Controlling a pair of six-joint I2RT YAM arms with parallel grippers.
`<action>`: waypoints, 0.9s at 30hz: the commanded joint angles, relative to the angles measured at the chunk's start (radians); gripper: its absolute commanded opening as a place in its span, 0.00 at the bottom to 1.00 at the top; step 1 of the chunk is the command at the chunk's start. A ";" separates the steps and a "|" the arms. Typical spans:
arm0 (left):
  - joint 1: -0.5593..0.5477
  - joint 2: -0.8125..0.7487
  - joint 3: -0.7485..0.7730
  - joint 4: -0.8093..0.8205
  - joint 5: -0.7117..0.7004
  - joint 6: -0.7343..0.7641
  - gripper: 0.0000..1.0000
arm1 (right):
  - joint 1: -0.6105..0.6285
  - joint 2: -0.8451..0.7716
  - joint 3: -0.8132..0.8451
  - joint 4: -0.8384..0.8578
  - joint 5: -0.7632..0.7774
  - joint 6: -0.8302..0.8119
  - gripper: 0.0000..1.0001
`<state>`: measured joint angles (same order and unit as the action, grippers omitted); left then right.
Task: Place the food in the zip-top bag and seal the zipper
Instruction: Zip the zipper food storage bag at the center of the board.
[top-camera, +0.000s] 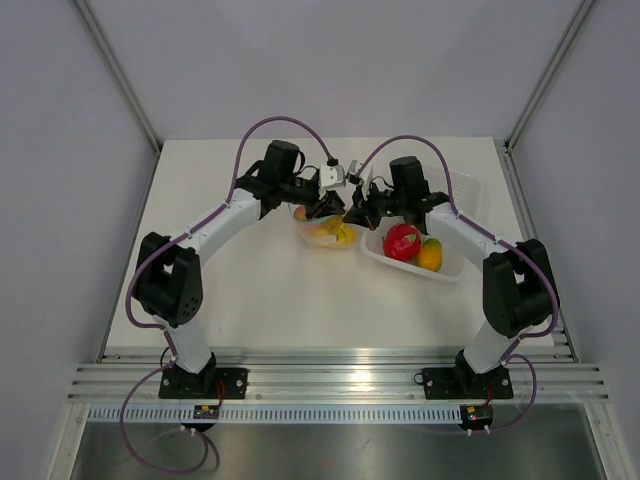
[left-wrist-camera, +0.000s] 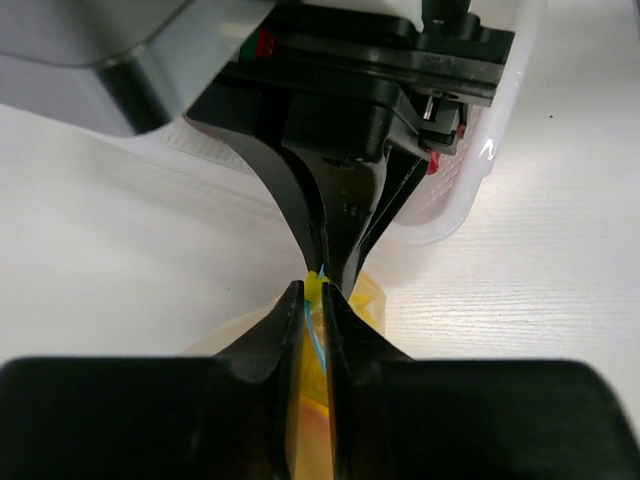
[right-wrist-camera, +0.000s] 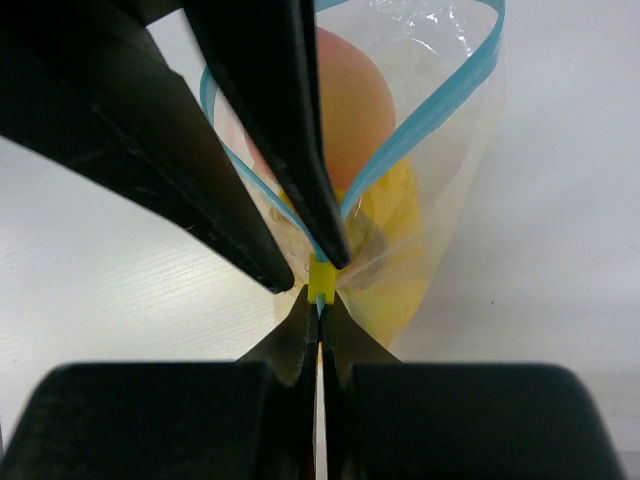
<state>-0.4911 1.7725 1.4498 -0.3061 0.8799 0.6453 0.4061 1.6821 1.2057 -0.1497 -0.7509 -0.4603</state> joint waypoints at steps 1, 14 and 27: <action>0.005 0.022 0.053 -0.011 0.024 0.024 0.26 | -0.003 -0.035 0.012 0.035 -0.033 -0.014 0.00; -0.004 0.079 0.110 -0.071 0.028 0.016 0.32 | -0.004 -0.032 0.020 0.029 -0.041 -0.009 0.00; -0.012 0.088 0.106 -0.091 0.073 0.004 0.15 | -0.004 -0.027 0.028 0.021 -0.044 -0.005 0.00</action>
<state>-0.4973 1.8462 1.5196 -0.3985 0.9024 0.6460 0.4057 1.6825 1.2057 -0.1680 -0.7528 -0.4599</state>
